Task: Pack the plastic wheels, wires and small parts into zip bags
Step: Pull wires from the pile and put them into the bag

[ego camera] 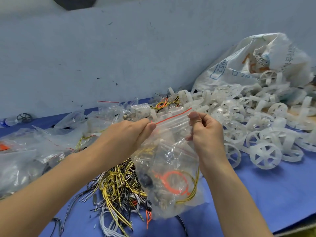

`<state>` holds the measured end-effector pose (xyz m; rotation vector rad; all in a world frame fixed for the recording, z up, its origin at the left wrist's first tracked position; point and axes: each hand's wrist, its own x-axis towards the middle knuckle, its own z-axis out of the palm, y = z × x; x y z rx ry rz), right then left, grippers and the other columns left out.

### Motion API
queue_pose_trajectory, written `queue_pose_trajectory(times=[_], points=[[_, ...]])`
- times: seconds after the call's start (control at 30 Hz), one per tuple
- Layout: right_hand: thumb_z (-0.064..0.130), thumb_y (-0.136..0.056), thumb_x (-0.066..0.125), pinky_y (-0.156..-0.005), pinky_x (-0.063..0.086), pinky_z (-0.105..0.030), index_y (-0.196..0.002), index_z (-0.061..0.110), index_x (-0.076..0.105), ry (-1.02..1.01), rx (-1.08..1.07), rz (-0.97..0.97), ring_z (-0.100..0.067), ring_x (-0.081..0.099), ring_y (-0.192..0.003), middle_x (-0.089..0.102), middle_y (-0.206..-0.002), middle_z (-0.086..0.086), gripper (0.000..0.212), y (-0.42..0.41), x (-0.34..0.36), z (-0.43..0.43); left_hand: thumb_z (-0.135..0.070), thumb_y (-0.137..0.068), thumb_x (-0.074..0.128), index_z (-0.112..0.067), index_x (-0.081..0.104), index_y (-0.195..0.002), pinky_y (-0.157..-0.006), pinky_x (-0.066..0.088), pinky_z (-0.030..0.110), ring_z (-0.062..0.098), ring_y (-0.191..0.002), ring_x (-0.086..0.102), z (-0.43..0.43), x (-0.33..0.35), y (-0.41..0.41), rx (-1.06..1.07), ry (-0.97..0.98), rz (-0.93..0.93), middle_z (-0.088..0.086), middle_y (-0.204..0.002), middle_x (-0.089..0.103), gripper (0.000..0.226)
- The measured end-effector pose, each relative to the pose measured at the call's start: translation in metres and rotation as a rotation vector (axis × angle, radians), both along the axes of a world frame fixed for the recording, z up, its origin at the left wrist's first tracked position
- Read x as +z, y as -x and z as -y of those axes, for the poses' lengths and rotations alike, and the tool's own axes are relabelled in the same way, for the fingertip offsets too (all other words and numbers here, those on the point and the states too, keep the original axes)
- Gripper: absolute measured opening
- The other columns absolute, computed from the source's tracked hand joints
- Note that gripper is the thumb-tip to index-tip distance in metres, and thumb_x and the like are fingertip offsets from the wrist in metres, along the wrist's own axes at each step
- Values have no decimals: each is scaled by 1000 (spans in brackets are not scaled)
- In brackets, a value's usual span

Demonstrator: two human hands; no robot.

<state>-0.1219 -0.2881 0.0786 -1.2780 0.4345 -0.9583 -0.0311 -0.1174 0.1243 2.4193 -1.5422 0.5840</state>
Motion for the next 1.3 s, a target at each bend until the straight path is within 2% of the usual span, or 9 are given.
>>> queue_pose_trajectory(times=[0.13,0.23,0.3,0.6,0.73,0.87,1.07,1.2,1.3], points=[[21,-101,55,-47,47,-16,-81,26,65,-8,-6,6,-1,53,-48,62,-60,21,22,2,0,2,-51,-98,19,-26,44,-80,-52,38,32,8,-52,48,-26,-2,-2,11,22,-25,-7,-57,47,40],[21,-101,54,-55,53,-24,-84,25,65,-12,-15,3,1,51,-44,60,-73,13,21,2,-1,4,-47,-101,25,-31,40,-77,-51,38,31,8,-51,48,-40,-2,-4,12,52,-51,-7,-57,46,33],[21,-102,54,-59,54,-29,-85,25,65,-9,-15,-2,1,51,-42,60,-77,10,21,2,-1,4,-47,-103,26,-26,46,-78,-53,43,35,10,-53,50,-45,-1,-5,18,76,-83,-6,-58,48,38],[23,-101,54,-55,54,-23,-87,24,66,-7,10,7,0,49,-44,57,-78,8,19,0,-1,2,-51,-102,26,-25,46,-76,-56,47,42,16,-56,55,-60,-3,-8,8,168,-142,-3,-61,55,41],[25,-100,57,-54,52,-22,-88,22,68,17,66,40,-5,47,-49,57,-75,6,17,1,1,1,-43,-100,33,-33,46,-76,-54,43,30,16,-55,53,-63,-2,-11,-21,197,-136,-5,-59,53,29],[25,-98,59,-53,51,-23,-86,19,68,17,53,68,-4,46,-48,56,-68,8,16,-1,6,-4,-44,-103,34,-35,47,-79,-53,39,15,9,-56,52,-69,2,-11,-45,244,-97,-12,-59,50,29],[33,-96,63,-54,47,-23,-83,21,67,24,61,208,-6,46,-51,54,-58,14,18,1,30,-31,-49,-102,35,-32,50,-82,-54,39,16,8,-58,53,-96,31,-2,-18,333,-13,-10,-70,56,30],[37,-93,65,-55,50,-22,-87,21,67,61,132,325,-6,49,-52,58,-65,13,17,5,57,-66,-43,-103,37,-33,50,-83,-60,37,6,-3,-63,55,-135,73,5,48,376,95,-21,-74,58,26],[38,-93,66,-56,50,-24,-86,22,69,83,226,366,-8,50,-54,59,-73,10,17,-1,77,-97,-37,-104,39,-20,56,-86,-59,39,13,5,-62,53,-170,102,9,124,355,187,-16,-67,56,30]])
